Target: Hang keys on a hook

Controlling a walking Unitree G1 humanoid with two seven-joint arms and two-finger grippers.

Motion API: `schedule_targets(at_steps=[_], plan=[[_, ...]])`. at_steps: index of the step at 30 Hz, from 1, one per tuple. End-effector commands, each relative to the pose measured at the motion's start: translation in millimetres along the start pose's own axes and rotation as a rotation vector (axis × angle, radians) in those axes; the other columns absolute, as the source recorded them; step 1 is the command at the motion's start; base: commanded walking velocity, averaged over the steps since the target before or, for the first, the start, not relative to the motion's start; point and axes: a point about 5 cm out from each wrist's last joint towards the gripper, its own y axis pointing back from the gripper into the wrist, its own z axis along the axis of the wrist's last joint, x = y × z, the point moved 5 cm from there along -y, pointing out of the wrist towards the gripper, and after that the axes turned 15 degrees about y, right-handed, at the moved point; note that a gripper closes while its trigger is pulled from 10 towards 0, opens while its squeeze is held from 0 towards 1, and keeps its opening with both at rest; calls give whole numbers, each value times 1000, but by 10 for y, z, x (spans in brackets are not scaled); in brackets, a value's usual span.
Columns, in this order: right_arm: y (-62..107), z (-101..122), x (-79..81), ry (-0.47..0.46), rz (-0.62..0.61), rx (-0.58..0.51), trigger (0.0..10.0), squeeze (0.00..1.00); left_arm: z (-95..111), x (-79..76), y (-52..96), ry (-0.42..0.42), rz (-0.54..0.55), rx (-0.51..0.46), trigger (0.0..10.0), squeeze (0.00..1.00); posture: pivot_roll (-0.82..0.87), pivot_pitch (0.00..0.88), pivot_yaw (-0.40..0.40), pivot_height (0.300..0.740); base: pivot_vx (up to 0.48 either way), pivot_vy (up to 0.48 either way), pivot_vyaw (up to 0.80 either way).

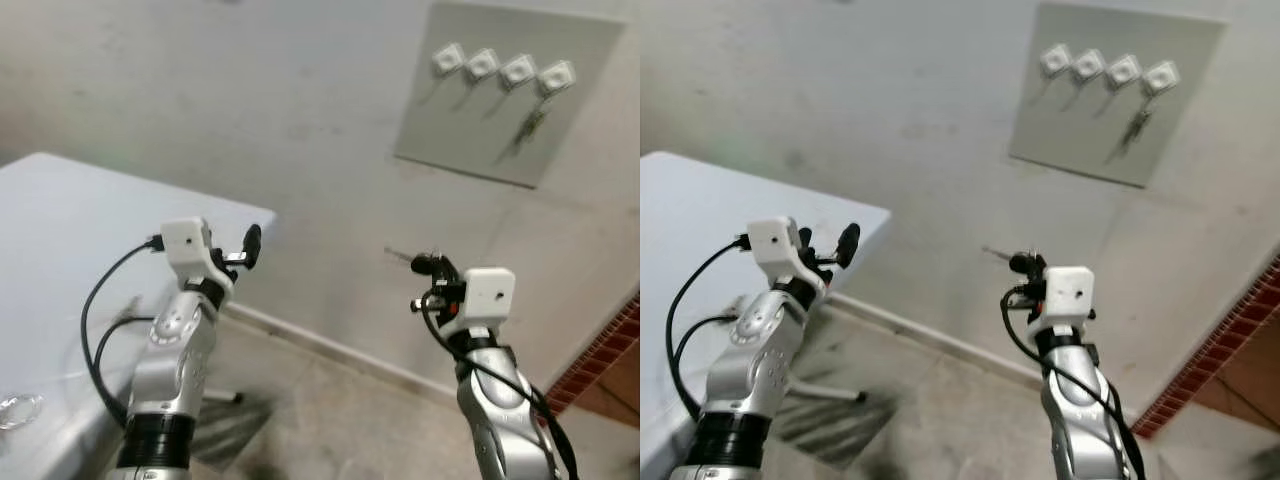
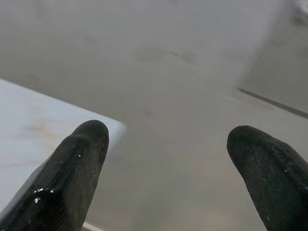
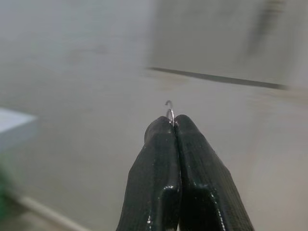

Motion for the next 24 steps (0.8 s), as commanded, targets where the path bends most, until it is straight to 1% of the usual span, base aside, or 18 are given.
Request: schedule_targets(at_steps=[1, 13, 16, 18, 24], plan=[[-19, 39, 13, -13, 3, -9, 10000, 0, 97, -3, -16, -19, -7, -21, 10000, 0, -10, 0, -32, 740, 364, 0, -675], [-30, 32, 25, -7, 0, 1, 10000, 0, 95, -5, -7, -19, -7, -21, 10000, 0, -7, 0, -31, 740, 363, 0, -666], [-29, 71, 27, 5, -3, -20, 10000, 0, 99, -4, -7, -17, -5, -21, 10000, 0, -8, 0, -30, 740, 361, 0, 0], [-23, 66, 34, -4, -5, -16, 10000, 0, 100, -3, -7, -15, -4, -21, 10000, 0, -8, 0, -30, 740, 352, 0, 0], [-10, 41, 26, 6, -7, -6, 10000, 0, 91, -4, -3, -14, -3, -18, 10000, 0, -11, 0, -27, 740, 354, 0, 0]])
